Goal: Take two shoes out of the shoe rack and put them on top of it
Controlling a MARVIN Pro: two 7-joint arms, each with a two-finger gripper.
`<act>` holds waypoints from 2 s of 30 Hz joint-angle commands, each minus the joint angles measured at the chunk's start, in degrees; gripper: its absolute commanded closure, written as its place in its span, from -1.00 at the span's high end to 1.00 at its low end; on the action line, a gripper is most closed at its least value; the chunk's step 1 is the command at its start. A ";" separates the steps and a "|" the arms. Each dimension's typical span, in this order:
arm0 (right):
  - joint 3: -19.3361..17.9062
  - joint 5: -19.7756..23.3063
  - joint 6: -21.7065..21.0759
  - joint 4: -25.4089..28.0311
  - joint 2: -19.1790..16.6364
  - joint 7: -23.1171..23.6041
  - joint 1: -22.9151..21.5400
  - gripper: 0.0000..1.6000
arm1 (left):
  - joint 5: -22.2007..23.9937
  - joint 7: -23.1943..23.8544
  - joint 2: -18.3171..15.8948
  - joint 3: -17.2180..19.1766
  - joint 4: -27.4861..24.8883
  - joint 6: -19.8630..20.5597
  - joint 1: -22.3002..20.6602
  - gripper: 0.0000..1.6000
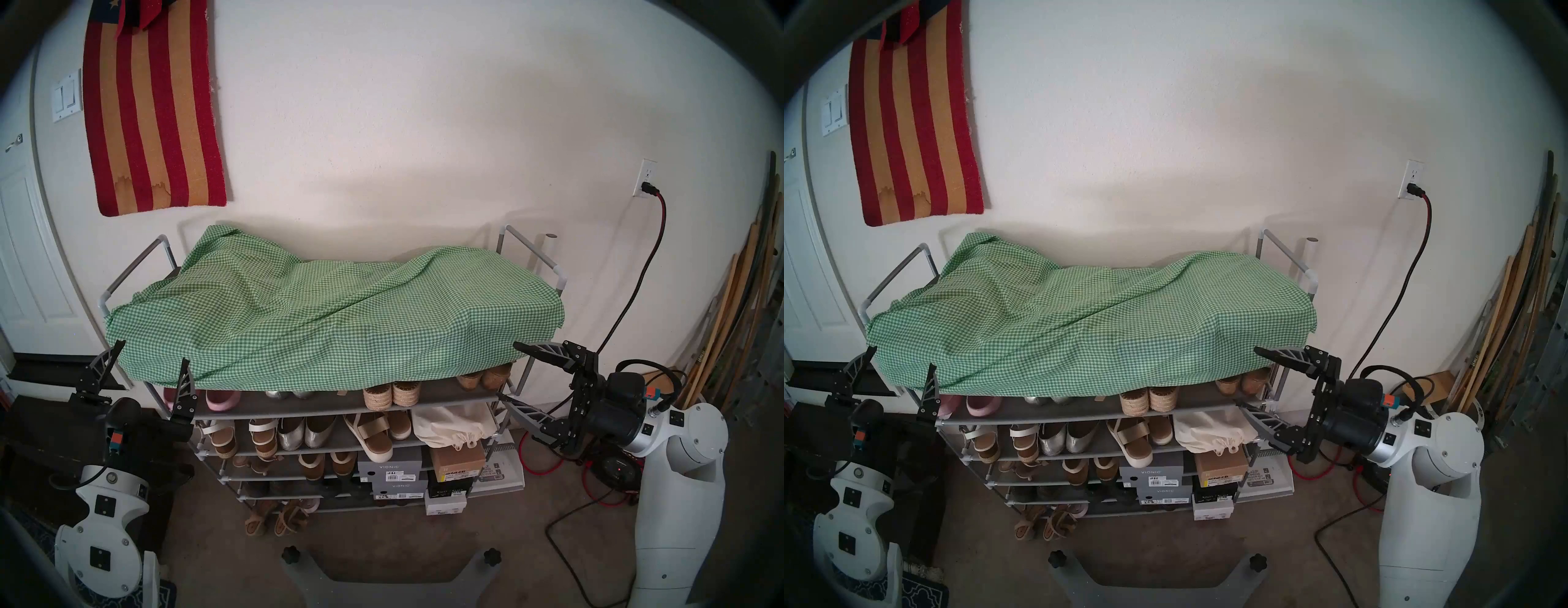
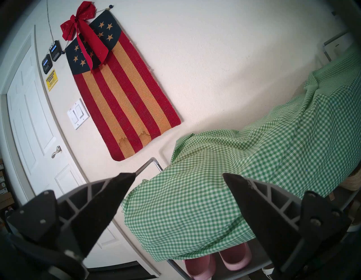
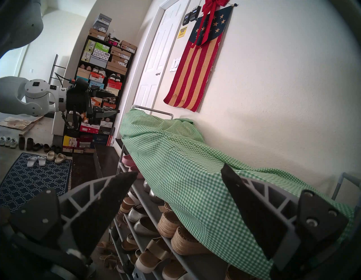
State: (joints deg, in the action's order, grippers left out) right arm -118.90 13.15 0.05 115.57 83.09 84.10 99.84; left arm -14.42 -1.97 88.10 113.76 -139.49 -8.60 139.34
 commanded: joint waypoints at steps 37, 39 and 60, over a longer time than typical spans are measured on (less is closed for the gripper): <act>-0.01 -0.02 -0.01 0.03 0.00 0.02 -0.02 1.00 | -8.42 11.43 -1.43 6.99 14.12 -29.05 14.81 1.00; -0.01 -0.03 -0.01 0.03 0.00 0.02 -0.03 1.00 | -9.40 11.49 -2.06 6.96 15.39 -29.49 12.94 1.00; -0.02 -0.03 -0.01 0.03 0.01 0.02 -0.03 1.00 | -22.61 8.50 -7.08 -1.79 24.12 -20.32 -4.23 1.00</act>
State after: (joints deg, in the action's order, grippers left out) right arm -118.90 13.15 0.05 115.57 83.17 84.10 99.84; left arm -32.81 7.49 82.99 114.06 -118.29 -30.72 141.10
